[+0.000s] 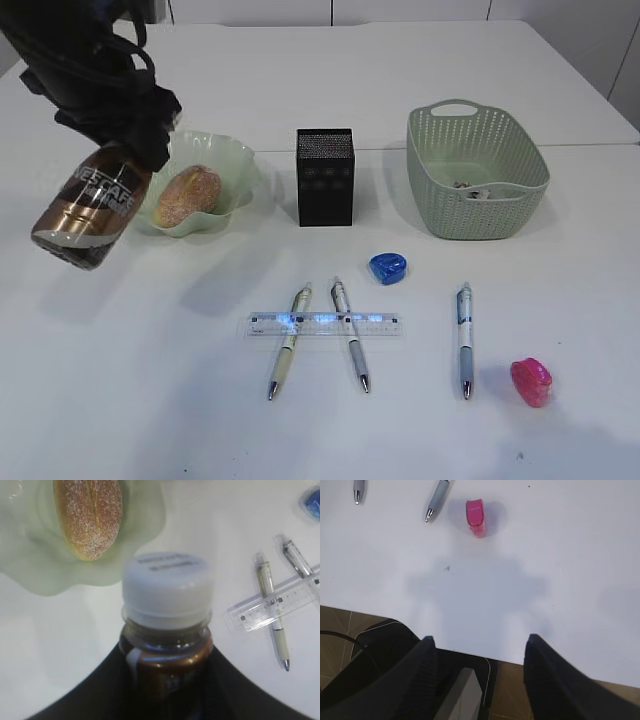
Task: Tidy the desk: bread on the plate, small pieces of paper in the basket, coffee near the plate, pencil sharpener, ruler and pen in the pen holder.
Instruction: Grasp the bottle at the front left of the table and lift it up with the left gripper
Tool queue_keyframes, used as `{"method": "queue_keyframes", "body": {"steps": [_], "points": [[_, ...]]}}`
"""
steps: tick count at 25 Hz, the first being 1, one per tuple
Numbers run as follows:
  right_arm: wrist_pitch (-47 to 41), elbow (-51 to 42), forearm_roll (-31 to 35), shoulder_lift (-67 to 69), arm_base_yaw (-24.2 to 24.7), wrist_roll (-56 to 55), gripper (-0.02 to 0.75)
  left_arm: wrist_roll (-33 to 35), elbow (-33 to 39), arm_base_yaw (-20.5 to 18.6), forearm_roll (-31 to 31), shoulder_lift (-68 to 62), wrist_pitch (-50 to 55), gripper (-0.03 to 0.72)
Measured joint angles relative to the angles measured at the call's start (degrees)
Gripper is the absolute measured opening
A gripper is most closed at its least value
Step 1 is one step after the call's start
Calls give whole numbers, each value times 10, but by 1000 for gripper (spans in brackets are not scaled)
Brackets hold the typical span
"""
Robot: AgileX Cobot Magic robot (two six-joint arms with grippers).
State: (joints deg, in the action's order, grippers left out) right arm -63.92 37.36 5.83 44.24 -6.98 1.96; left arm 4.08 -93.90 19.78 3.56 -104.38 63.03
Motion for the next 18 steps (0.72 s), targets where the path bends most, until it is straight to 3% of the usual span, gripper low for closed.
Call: {"method": "queue_keyframes", "body": {"steps": [8,18], "points": [[0,0,0,0,0,0,440,0,26,0,9,58,-44,262],[0,0,0,0,0,0,440,0,255,0,21,169,-242,262]]}}
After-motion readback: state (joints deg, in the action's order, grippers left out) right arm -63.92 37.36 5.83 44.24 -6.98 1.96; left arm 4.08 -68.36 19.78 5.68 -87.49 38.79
